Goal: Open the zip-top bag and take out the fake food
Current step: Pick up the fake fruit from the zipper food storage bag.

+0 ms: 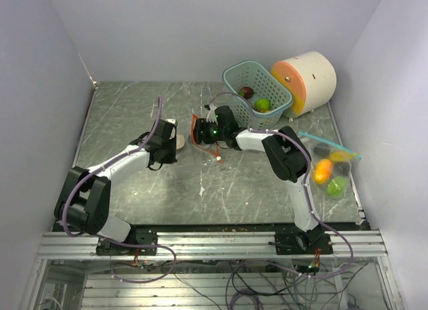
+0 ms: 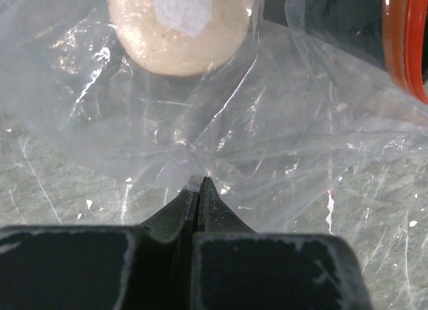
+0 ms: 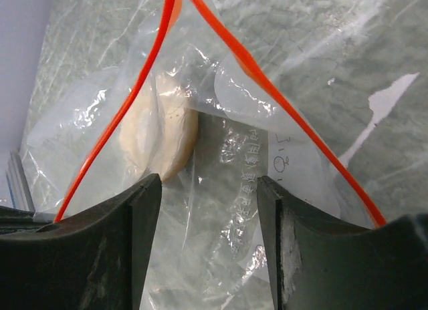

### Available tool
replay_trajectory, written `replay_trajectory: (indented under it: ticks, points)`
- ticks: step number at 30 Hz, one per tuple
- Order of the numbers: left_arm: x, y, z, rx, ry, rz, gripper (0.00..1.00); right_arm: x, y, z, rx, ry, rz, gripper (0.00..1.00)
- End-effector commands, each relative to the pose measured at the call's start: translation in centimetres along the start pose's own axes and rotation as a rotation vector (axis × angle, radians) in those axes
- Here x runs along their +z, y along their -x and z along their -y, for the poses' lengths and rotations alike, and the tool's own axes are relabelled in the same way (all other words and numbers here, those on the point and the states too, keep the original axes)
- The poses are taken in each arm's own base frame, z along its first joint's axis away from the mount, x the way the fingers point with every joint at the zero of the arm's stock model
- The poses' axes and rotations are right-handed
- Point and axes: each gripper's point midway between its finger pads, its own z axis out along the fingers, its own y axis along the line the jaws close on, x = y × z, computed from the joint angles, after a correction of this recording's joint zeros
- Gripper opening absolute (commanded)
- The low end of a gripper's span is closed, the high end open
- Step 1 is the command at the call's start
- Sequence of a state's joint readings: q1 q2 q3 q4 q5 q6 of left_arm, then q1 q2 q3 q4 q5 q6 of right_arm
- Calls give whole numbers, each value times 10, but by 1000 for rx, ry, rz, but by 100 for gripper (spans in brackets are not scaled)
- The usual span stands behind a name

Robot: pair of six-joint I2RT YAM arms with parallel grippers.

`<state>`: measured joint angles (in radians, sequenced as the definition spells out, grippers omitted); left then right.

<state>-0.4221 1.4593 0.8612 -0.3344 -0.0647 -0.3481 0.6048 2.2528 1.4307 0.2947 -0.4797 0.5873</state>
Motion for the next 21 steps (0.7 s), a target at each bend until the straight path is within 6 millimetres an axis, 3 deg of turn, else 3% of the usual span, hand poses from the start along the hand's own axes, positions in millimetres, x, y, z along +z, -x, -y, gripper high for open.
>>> replay_trajectory:
  ticks: [1,13,17,21]
  points:
    - [0,6,3,5,-19,0,7,9,2,-17,-6,80,8,57]
    - [3,4,6,19,-39,-20,7,20,8,-36,63,190,28,53]
    - [-9,17,8,22,-49,26,9,19,1,-26,80,146,22,34]
    - [-39,44,11,27,-57,123,27,18,-9,-17,91,111,6,19]
